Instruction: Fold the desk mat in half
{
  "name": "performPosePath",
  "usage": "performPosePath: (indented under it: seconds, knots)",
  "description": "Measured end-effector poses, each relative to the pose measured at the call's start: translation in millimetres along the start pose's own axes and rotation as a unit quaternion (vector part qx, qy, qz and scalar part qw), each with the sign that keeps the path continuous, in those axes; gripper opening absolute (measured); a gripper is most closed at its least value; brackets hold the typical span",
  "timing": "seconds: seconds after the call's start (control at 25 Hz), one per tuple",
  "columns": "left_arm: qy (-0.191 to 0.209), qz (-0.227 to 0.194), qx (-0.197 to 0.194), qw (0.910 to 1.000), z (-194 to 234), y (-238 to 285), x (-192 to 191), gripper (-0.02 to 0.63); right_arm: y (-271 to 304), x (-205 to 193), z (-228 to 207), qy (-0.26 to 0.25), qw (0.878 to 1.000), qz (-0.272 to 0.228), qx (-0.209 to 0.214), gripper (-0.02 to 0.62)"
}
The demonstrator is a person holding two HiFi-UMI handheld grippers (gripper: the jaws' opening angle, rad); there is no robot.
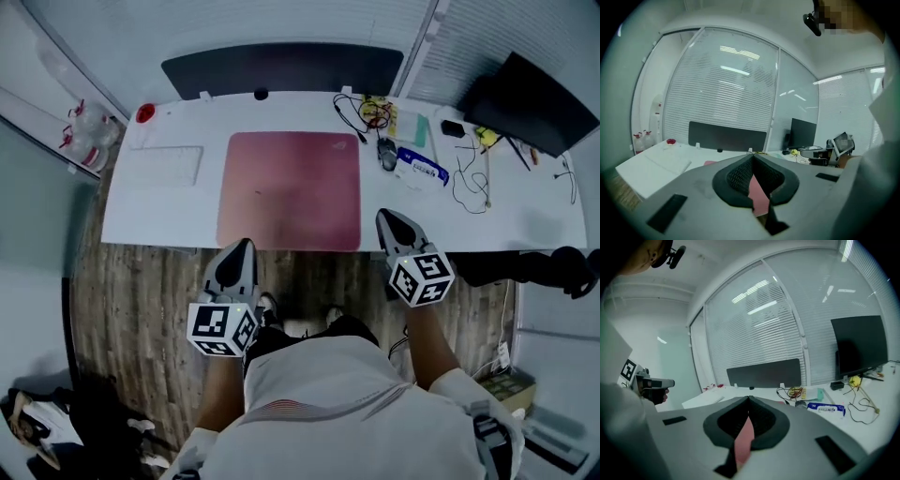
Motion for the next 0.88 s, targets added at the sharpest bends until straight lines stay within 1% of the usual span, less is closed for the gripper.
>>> performPosePath:
  seconds: [0.12,0.2,0.32,0.4,0.52,0.68,0.76,0.88]
  knots:
    - [0.003,0.005,-0.051,0.9987,27,21,8,0.012,5,5,11,0.006,0.999,-0.001,-0.048,0.052]
    - [0.009,0.013,-0.077,0.9969,46,29,12,0.012,6,7,24,0.012,0.997,0.000,-0.076,0.052]
    - [0.025,0.021,-0.109,0.9935,72,34,17,0.012,8,5,45,0.011,0.994,0.006,-0.111,0.052]
    - [0.024,0.027,-0.124,0.9916,87,36,16,0.012,11,3,55,0.012,0.992,0.010,-0.129,0.052]
    - [0.021,0.036,-0.141,0.9892,98,38,11,0.012,14,-2,61,0.018,0.989,0.012,-0.149,0.052]
    - [0.020,0.043,-0.151,0.9875,97,38,9,0.012,12,-13,54,0.025,0.986,0.026,-0.165,0.054]
    - [0.020,0.045,-0.151,0.9873,93,39,9,0.012,13,-21,45,0.029,0.985,0.045,-0.164,0.121]
    - [0.018,0.053,-0.149,0.9873,83,39,5,0.012,20,-43,27,0.033,0.982,0.085,-0.166,0.169]
Point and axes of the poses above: the fingertips, and each gripper's own axes: y forward along the fingers, z to its left, x out of its top, the point moved 6 cm from there along -y, backward along the fingers, and after that the axes turned 6 degrees about -x, right-handed, at the moved point
